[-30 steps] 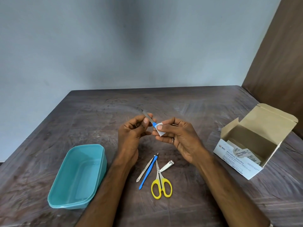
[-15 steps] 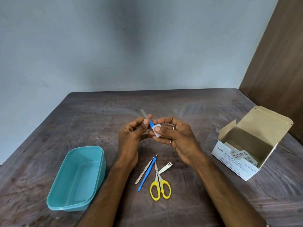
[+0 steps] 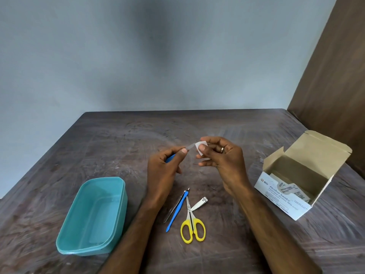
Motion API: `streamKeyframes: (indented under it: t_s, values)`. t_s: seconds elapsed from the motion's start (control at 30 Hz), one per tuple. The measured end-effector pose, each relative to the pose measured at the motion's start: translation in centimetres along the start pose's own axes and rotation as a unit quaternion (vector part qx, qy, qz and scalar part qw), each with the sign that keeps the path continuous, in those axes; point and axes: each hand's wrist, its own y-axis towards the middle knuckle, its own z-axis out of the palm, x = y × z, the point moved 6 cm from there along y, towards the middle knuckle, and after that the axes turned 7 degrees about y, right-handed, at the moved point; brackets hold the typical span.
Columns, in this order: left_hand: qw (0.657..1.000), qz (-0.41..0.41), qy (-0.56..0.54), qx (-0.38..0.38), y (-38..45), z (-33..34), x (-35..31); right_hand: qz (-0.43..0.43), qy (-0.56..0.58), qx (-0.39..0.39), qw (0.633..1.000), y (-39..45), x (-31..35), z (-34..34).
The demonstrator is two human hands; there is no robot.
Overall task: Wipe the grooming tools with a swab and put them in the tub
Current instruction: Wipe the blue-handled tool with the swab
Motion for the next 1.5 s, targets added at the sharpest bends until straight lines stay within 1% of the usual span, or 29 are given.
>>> streamKeyframes:
  t_s: [0.1,0.23,0.57,0.63,0.7,0.8,0.9,1.0,1.07,1.2,1.33,1.43,1.5]
  values:
    - [0.999,0.016,0.027,0.013,-0.1,0.3,-0.1,-0.016,-0.026,-0.006,1.0,0.0,0.2,-0.1]
    - [0.999,0.024,0.031,0.021,-0.1,0.4,-0.2,-0.023,-0.044,-0.009,0.999,0.1,0.1,-0.2]
    - [0.999,0.021,0.027,0.028,-0.2,0.4,-0.4,-0.031,-0.027,-0.009,0.999,0.1,0.1,-0.2]
    - [0.998,0.03,0.032,0.039,-0.3,0.4,-0.6,-0.028,-0.022,-0.011,0.999,0.1,0.0,-0.2]
    - [0.996,0.053,0.059,0.043,-0.3,0.5,-0.7,-0.025,-0.021,-0.012,0.999,0.0,0.0,-0.3]
    - [0.992,0.083,0.098,0.018,-0.3,0.3,-0.7,-0.019,-0.01,-0.011,1.0,0.0,0.0,-0.2]
    - [0.993,0.077,0.087,-0.008,-0.2,0.0,-0.6,-0.016,-0.003,-0.005,1.0,-0.1,0.2,0.0]
    - [0.993,0.077,0.088,-0.009,-0.2,-0.1,-0.6,-0.022,-0.012,0.003,1.0,-0.2,0.2,0.1]
    - [0.996,0.058,0.069,0.004,-0.2,0.1,-0.6,-0.028,-0.021,0.003,0.999,-0.1,0.3,0.1]
    - [0.999,-0.009,0.007,0.042,-0.3,0.5,-0.5,-0.033,-0.021,-0.008,0.999,0.0,0.1,-0.2]
    - [0.997,-0.048,0.002,0.068,-0.4,0.7,-0.2,-0.03,-0.007,-0.017,0.999,0.2,0.1,-0.3]
    - [0.993,-0.085,-0.022,0.077,-0.5,0.7,0.1,-0.029,0.009,-0.02,0.999,0.2,0.1,-0.3]
    - [0.991,-0.109,-0.049,0.065,-0.5,0.6,0.3,-0.033,0.017,-0.029,0.999,0.2,0.2,-0.4]
